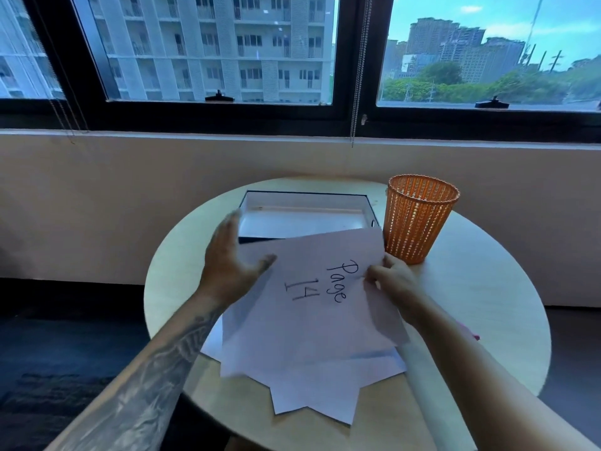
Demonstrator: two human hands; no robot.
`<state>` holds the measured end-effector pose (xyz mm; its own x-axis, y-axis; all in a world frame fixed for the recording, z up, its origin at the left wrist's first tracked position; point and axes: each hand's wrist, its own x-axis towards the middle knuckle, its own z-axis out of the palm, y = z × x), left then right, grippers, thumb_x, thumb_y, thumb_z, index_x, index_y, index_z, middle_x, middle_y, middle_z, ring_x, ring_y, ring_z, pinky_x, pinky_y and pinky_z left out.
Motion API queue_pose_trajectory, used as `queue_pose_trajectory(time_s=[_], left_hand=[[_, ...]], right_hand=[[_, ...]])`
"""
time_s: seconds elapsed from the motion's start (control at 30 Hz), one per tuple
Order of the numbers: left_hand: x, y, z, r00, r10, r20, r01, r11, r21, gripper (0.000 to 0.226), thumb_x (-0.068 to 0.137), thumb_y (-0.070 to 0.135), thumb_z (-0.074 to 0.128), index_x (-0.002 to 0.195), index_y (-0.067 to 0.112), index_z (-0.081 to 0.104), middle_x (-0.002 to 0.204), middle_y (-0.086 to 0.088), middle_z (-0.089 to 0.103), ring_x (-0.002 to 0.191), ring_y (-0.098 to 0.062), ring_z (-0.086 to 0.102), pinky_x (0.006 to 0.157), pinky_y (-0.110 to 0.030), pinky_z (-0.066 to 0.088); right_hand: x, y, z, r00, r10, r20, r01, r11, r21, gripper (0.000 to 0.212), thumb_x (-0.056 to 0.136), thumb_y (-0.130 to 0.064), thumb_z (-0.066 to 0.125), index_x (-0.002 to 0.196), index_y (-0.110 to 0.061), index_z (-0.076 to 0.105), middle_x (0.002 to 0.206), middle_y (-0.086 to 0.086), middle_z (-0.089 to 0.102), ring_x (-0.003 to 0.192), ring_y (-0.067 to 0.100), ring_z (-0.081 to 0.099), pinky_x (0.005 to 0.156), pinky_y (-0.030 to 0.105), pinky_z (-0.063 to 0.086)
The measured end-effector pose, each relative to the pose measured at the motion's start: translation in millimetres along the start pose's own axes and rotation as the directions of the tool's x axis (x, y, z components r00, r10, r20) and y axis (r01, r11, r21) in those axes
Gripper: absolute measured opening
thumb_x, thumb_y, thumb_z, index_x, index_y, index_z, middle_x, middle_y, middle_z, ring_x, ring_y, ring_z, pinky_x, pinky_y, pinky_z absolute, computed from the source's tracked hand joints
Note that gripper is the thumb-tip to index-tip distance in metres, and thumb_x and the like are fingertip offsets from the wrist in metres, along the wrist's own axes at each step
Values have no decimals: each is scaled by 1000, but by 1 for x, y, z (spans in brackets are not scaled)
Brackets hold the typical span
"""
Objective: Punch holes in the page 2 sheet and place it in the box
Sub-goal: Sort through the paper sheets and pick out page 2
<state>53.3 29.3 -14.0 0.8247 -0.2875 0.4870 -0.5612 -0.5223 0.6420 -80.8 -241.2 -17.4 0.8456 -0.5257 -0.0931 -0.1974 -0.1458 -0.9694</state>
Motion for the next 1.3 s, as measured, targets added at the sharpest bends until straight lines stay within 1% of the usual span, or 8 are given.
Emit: queue_pose_trajectory(time_s=[0.1, 0.2, 0.27, 0.37, 0.53, 0.87, 1.1, 1.3], left_hand=[[13, 16, -3, 947, -3, 321, -68, 976, 209, 85, 76, 58, 73, 149, 31, 38, 142, 8, 56, 130, -19, 50, 111, -43, 38], [17, 15, -2, 859, -58, 509, 8, 995, 101, 19, 79, 34, 68, 98, 32, 71, 95, 13, 75, 89, -13, 70, 85, -45, 57], [12, 7, -3, 877, -78, 473, 72, 997, 30, 15, 83, 18, 61, 73, 24, 69, 71, 8, 71, 66, -15, 65, 68, -41, 56], [1, -11, -5, 927, -180, 329, 234, 963, -134, 20, 89, 8, 59, 70, 13, 62, 61, 6, 58, 55, -9, 48, 57, -29, 41], [-14, -44, 3, 854, -516, 61, 484, 747, -455, 14, 92, 14, 60, 80, 8, 63, 74, -6, 63, 66, -21, 54, 61, -31, 42], [-41, -29, 31, 867, -489, -95, 363, 750, -553, 14, 96, 12, 57, 88, 2, 63, 71, -6, 61, 54, -9, 49, 50, -24, 38], [-42, -38, 32, 857, -511, -73, 381, 722, -577, 17, 93, 16, 59, 84, 1, 59, 73, -12, 60, 64, -18, 50, 60, -33, 40], [-42, -41, 32, 861, -497, -105, 379, 766, -519, 16, 86, 19, 52, 85, 4, 58, 73, -12, 55, 65, -19, 46, 59, -34, 37]], right_hand=[[-2, -12, 5, 990, -117, 84, 125, 987, -97, 18, 87, 3, 55, 90, -13, 63, 84, 11, 68, 71, 19, 63, 64, 32, 50], [1, -15, 6, 968, -237, 83, 248, 954, -168, 16, 86, 3, 59, 99, -5, 63, 90, 20, 71, 74, 21, 62, 68, 34, 50], [3, -15, 5, 959, -277, 59, 283, 949, -143, 18, 89, 2, 63, 103, -10, 63, 95, 12, 71, 77, 18, 64, 71, 29, 51], [8, -2, -2, 955, -290, -63, 284, 955, -86, 22, 95, -6, 64, 115, -15, 61, 100, 4, 66, 85, 12, 62, 72, 17, 51], [17, 36, -8, 979, -195, -61, 172, 948, -266, 29, 98, -21, 62, 126, -14, 60, 107, -4, 63, 105, 21, 63, 89, 37, 53], [24, 56, 26, 972, -234, -24, 116, 567, -815, 45, 90, -57, 52, 121, -27, 65, 131, 3, 59, 120, 30, 46, 94, 40, 38], [22, 57, 28, 942, -281, -184, 110, 775, -622, 5, 86, -23, 59, 86, -20, 61, 100, 7, 65, 98, 34, 54, 81, 40, 39], [16, 47, 2, 866, -328, -377, 192, 915, -354, 12, 100, -19, 48, 102, -15, 60, 87, 5, 61, 77, 30, 55, 67, 36, 39]])
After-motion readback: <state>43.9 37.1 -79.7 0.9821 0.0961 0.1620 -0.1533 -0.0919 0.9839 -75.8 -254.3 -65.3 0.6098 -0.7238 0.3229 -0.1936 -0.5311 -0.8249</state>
